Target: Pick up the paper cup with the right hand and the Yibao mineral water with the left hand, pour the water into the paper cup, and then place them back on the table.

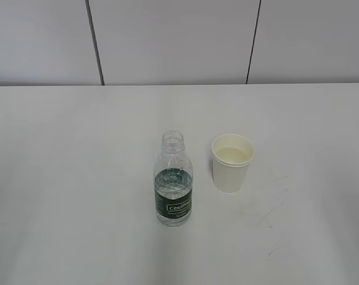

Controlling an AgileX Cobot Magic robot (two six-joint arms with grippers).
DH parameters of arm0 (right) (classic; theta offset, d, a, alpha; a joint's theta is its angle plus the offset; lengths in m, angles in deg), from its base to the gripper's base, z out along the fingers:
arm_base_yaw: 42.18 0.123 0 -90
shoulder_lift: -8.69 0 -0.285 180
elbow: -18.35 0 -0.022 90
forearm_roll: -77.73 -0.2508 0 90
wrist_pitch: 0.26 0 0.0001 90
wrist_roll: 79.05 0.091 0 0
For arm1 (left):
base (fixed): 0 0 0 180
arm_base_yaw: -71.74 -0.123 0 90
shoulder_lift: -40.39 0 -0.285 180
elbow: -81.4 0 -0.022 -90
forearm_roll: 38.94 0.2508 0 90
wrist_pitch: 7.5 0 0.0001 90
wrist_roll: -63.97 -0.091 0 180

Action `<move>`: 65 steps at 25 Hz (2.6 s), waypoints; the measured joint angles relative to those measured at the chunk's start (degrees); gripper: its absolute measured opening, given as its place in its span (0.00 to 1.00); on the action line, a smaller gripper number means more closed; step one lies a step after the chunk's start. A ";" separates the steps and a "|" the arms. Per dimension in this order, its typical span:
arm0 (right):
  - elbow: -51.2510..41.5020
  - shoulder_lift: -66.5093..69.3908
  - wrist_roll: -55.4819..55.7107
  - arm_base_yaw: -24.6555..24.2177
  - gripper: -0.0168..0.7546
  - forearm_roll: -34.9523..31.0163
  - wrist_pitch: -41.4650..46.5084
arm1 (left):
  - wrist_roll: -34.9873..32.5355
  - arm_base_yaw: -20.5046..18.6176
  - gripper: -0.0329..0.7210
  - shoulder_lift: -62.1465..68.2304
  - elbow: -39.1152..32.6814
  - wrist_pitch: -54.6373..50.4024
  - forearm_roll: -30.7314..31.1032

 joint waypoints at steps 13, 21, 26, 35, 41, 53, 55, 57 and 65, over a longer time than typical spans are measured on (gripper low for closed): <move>-6.00 -16.73 -0.11 0.00 0.78 0.00 -0.14 | 0.00 0.00 0.67 -20.43 -7.86 5.74 -0.46; -6.00 -26.87 -0.11 0.00 0.78 0.00 -0.14 | 0.00 0.00 0.67 -34.18 -7.86 5.65 -0.46; -6.38 -33.70 -0.22 0.00 0.78 0.00 -0.85 | 0.00 0.00 0.67 -35.66 -7.86 5.31 -0.46; -7.94 -38.47 -0.22 0.00 0.78 0.21 -3.31 | 0.00 0.00 0.67 -35.79 -7.86 5.33 -0.46; -7.94 -38.47 -0.22 0.00 0.78 0.21 -3.51 | 0.00 0.00 0.67 -35.79 -7.86 5.33 -0.46; -7.94 -38.47 -0.22 0.00 0.78 0.21 -3.51 | 0.00 0.00 0.67 -35.84 -7.86 5.33 -0.52; -7.94 -38.47 -0.22 0.00 0.78 0.21 -3.51 | 0.00 0.00 0.67 -35.84 -7.86 5.33 -0.51; -7.94 -38.47 -0.22 0.00 0.78 0.21 -3.60 | 0.00 0.00 0.67 -35.84 -7.86 5.33 -0.64; -7.94 -38.47 -0.22 0.00 0.78 0.21 -3.60 | 0.00 0.00 0.67 -35.84 -7.86 5.33 -0.70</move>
